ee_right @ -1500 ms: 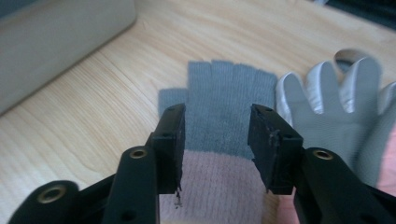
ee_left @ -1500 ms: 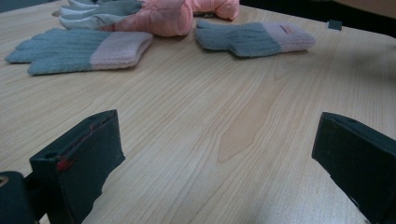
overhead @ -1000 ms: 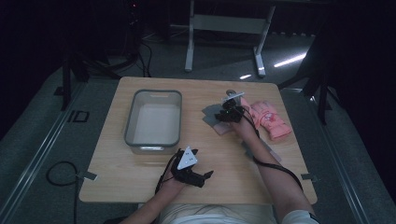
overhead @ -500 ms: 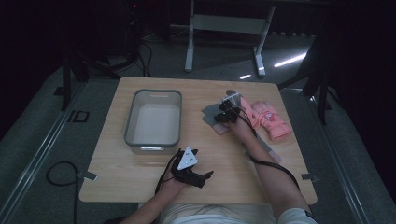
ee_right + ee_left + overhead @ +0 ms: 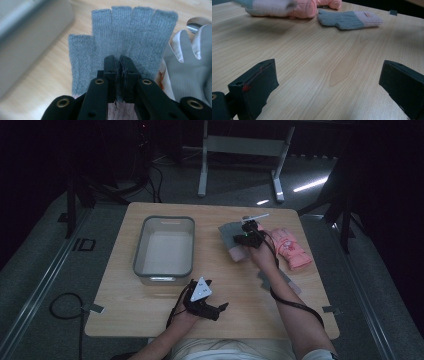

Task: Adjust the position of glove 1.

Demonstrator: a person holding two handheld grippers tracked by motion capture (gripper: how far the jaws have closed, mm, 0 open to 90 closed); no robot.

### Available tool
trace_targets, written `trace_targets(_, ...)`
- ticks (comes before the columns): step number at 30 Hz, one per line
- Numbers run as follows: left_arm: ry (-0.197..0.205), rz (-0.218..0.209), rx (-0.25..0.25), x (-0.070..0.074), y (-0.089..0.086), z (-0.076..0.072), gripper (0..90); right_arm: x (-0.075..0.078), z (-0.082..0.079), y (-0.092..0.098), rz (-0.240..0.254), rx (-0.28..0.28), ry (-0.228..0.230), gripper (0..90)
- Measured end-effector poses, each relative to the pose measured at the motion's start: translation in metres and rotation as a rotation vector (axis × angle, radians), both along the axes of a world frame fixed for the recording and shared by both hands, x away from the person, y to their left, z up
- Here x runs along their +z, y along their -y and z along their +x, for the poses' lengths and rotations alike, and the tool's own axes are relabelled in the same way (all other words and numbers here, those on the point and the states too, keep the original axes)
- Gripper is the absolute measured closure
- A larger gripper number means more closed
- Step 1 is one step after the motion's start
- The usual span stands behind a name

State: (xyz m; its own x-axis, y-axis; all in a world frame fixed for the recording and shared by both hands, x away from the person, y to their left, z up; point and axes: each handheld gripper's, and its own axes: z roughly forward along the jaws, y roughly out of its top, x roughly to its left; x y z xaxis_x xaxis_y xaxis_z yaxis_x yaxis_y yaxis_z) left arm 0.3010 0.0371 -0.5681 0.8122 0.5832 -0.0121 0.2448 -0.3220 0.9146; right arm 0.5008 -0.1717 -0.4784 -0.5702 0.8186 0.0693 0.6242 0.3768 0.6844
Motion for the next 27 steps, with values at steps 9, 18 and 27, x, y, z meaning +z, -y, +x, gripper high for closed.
trace_targets(9, 0.008, -0.001, 0.006, 0.000, 0.000, -0.001, 1.2, 0.014, -0.084, 0.004, 0.134, -0.116, 0.038, 84.4)
trace_targets(18, 0.007, -0.003, 0.007, 0.000, 0.000, -0.001, 1.2, -0.007, -0.132, 0.007, 0.164, -0.185, -0.002, 84.3)
trace_targets(27, 0.017, 0.006, 0.012, 0.000, 0.000, -0.002, 1.2, -0.041, -0.147, 0.011, 0.174, -0.254, -0.075, 84.3)
